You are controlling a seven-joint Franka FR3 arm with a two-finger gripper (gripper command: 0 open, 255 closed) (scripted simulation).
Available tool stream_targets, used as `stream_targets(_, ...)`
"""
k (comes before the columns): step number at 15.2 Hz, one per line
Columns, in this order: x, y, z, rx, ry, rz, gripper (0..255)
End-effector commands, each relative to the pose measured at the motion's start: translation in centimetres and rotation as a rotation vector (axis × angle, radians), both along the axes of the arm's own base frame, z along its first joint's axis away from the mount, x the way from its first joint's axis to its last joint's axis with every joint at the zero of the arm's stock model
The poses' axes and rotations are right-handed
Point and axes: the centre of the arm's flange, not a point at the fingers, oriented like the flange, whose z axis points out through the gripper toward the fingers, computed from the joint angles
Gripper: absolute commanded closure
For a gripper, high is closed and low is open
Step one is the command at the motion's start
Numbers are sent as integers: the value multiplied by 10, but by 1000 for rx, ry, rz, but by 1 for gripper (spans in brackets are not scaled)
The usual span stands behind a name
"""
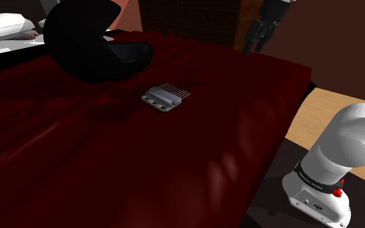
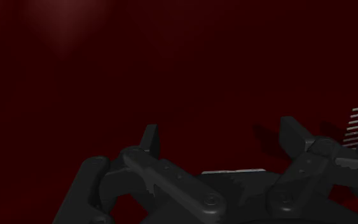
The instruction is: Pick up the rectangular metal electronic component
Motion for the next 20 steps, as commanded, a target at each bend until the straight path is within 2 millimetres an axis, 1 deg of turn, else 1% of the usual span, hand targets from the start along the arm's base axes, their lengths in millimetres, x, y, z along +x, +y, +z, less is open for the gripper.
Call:
stream_targets(1, 0, 0, 0, 0, 0, 0, 0)
stream_targets(6, 57, 45, -11, -57, 24, 281, 0)
stream_targets(9, 84, 78, -19, -91, 38, 449, 0)
stream_targets(11, 99, 103, -26, -114, 47, 562, 0)
stream_targets(14, 115, 142, -37, -148, 62, 730, 0)
stream_targets(16, 122, 169, -45, -170, 71, 842, 0)
stream_targets(20, 127, 224, -63, -216, 90, 1067, 0)
